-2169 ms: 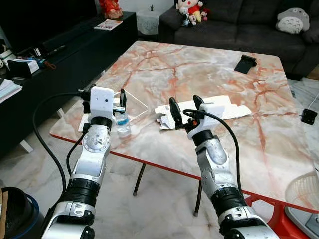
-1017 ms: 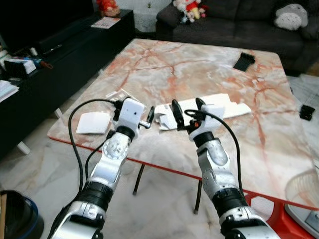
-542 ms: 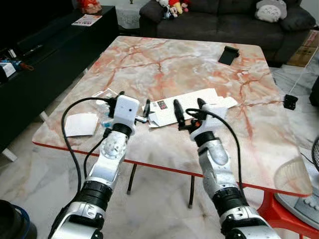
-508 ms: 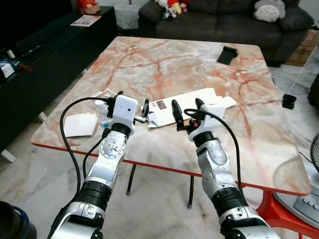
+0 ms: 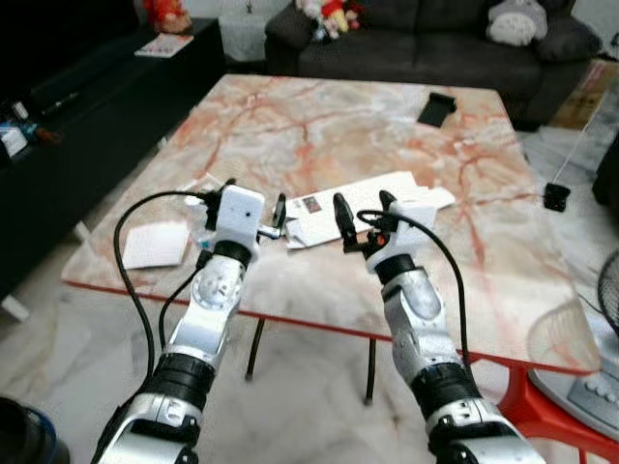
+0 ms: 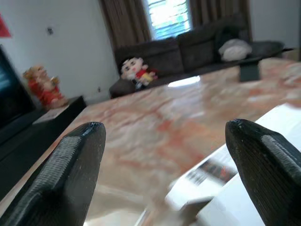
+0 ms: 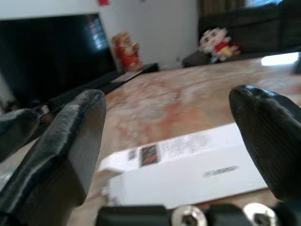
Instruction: Picking trash to rubbish bin
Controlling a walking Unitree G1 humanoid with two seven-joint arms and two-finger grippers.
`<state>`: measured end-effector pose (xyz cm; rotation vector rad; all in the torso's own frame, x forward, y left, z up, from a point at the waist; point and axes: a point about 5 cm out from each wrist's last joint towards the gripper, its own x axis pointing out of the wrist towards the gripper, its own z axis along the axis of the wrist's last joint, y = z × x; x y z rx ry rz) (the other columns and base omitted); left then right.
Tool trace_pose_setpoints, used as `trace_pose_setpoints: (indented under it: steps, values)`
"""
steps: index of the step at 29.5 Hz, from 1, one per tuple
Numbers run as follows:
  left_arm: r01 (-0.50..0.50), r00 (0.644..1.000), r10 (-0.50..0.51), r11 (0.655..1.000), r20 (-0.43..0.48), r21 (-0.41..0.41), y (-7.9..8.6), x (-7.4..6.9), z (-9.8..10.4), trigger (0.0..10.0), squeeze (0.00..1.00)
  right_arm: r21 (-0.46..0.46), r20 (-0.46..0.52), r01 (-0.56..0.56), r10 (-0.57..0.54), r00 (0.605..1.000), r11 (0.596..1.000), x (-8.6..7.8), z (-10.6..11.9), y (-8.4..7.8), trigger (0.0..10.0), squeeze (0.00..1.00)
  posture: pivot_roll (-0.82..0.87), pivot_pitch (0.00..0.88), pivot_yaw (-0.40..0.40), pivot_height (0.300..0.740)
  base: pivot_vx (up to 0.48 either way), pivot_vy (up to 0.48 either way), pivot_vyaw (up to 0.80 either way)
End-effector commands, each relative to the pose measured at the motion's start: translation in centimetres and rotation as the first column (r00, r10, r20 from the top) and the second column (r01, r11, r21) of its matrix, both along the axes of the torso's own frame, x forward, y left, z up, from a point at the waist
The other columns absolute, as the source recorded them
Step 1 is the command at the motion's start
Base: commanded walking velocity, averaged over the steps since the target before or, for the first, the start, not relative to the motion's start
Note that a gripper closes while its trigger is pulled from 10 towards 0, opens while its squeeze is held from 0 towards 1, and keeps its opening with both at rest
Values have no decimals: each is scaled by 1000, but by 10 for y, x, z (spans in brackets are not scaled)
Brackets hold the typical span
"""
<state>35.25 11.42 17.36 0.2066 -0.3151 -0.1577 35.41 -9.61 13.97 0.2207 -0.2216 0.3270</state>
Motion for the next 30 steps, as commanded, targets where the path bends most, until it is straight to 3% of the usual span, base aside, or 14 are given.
trace_pose_setpoints:
  steps: [1, 6, 10, 25, 30]
  values:
    - [9, 999, -9, 1000, 32, 8, -4, -1, 6, 10000, 0, -4, 21, 5, -5, 1000, 1000, 1, 3, -1, 10000, 0, 18, 29, 17, 740, 292, 0, 0]
    - [16, 999, -16, 1000, 32, 10, -5, -2, 6, 10000, 0, -10, -1, 0, 0, 1000, 1000, 2, 2, 0, 10000, 0, 17, 23, 17, 740, 304, 0, 0]
    - [16, 999, -16, 1000, 31, 7, -5, -2, 6, 10000, 0, -10, 8, 0, 0, 1000, 1000, 2, 3, 1, 10000, 0, 19, 19, 16, 740, 314, 0, -691]
    - [14, 999, -14, 1000, 31, 3, -6, -4, 5, 10000, 0, -9, 4, -8, 8, 1000, 1000, 1, 1, 2, 10000, 0, 21, 34, 6, 740, 313, 0, 0]
    - [14, 999, -14, 1000, 29, 3, -6, -5, 5, 10000, 0, 5, 7, -12, 12, 1000, 1000, 0, 1, 3, 10000, 0, 22, 40, 5, 740, 312, 0, -703]
